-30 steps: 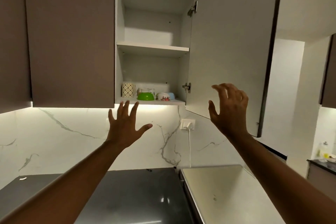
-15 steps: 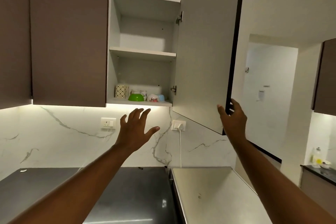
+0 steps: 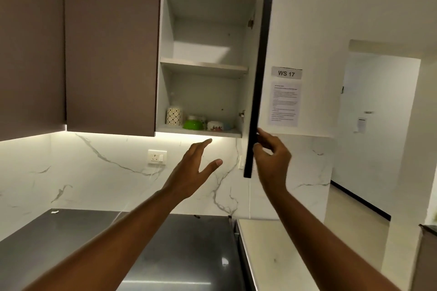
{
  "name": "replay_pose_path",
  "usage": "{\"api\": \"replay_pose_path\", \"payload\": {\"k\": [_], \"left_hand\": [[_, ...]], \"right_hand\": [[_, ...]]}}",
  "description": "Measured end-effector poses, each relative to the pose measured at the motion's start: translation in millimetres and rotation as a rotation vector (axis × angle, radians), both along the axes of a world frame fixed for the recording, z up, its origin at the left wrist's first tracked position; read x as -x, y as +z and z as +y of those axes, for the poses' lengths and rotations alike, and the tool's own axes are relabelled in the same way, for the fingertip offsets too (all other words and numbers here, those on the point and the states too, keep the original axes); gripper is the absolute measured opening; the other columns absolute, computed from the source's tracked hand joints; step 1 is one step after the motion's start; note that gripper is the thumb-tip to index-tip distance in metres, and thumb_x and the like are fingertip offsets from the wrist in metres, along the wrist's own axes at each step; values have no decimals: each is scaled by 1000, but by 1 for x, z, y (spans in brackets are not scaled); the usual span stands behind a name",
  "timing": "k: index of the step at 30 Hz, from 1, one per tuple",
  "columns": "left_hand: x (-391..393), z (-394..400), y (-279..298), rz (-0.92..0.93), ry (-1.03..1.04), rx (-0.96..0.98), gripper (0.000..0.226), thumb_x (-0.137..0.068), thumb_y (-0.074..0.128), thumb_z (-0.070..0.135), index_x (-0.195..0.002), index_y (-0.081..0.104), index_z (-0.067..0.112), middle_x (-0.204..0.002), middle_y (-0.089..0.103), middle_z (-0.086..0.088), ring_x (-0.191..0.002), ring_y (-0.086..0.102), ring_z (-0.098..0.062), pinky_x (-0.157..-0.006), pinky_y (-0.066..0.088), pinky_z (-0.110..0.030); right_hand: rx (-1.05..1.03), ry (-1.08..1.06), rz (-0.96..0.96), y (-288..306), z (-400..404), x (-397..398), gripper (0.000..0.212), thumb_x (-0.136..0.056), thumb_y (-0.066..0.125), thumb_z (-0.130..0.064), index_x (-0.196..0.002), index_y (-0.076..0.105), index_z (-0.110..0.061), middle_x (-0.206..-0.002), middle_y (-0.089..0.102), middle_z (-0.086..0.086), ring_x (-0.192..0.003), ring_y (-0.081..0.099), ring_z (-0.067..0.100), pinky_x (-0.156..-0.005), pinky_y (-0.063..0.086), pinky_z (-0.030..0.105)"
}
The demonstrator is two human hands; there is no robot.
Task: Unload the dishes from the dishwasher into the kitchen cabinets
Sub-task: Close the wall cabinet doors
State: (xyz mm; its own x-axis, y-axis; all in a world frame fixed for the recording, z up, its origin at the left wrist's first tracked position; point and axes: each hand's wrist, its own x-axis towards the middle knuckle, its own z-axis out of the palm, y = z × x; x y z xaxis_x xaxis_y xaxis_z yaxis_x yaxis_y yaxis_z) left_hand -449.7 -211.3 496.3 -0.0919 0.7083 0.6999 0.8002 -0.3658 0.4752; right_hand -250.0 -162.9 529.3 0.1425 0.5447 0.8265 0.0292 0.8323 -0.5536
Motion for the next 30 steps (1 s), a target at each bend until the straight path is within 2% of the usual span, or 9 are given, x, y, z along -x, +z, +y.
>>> {"api": "replay_pose_path", "payload": {"k": [4,8,10,13,15,18,21,28,30], "left_hand": [[16,3,-1,-215,-34,-7,68,-90,52,56,-148,30,30,-149,44,4,-125,46,-5,-98,40,-26],[55,8,-4,-324,-4,-22,65,-91,66,34,-147,36,21,-131,56,5,-118,55,-15,-91,42,-24],[82,15,-3,-429,62,-14,65,-87,72,34,-143,42,20,-123,56,6,-110,58,-16,-88,49,-28],[138,31,-3,-605,92,0,42,-86,74,27,-125,60,17,-119,68,-2,-97,67,-20,-75,60,-32],[165,39,-8,-699,66,-10,21,-86,74,19,-106,69,18,-103,73,-4,-89,71,-21,-63,59,-26],[196,51,-22,-673,57,-15,8,-87,72,17,-85,74,24,-89,74,3,-88,72,-20,-61,59,-24],[209,63,-36,-633,17,5,3,-89,71,26,-91,73,25,-92,72,7,-87,71,-17,-63,60,-25],[240,104,-55,-509,11,-50,35,-91,67,31,-125,59,27,-112,65,12,-94,66,-8,-69,60,-27],[245,115,-57,-595,25,-41,41,-89,65,41,-126,57,25,-115,64,8,-98,66,-13,-66,60,-25]], "right_hand": [[-70,144,-297,-16,-3,58,44,-91,59,-8,-134,59,-14,-125,65,-1,-115,59,6,-96,51,20],[39,165,-646,-38,12,110,51,-92,57,-4,-138,54,-26,-141,56,-4,-129,51,13,-110,44,35],[50,77,-690,-46,25,129,57,-94,57,-2,-144,46,-28,-153,43,-5,-140,41,15,-116,33,28],[-39,-125,-750,-51,47,166,73,-92,58,1,-153,30,-26,-164,17,-3,-149,25,19,-110,30,18],[-110,-229,-853,-51,59,185,85,-89,60,3,-157,17,-24,-166,1,-2,-153,10,23,-115,35,29],[-179,-286,-978,-56,74,218,96,-85,60,4,-158,4,-22,-165,-11,-2,-153,-5,27,-122,21,45],[-170,-309,-965,-69,87,242,102,-82,61,7,-158,-1,-19,-164,-15,-2,-153,-6,25,-121,22,48],[-204,-424,-1005,-75,126,285,109,-76,70,-6,-158,1,-23,-166,-7,-1,-152,-3,22,-121,1,53],[-209,-411,-1009,-73,134,299,109,-75,70,-8,-158,2,-23,-165,-5,0,-152,0,24,-121,3,57]]}}
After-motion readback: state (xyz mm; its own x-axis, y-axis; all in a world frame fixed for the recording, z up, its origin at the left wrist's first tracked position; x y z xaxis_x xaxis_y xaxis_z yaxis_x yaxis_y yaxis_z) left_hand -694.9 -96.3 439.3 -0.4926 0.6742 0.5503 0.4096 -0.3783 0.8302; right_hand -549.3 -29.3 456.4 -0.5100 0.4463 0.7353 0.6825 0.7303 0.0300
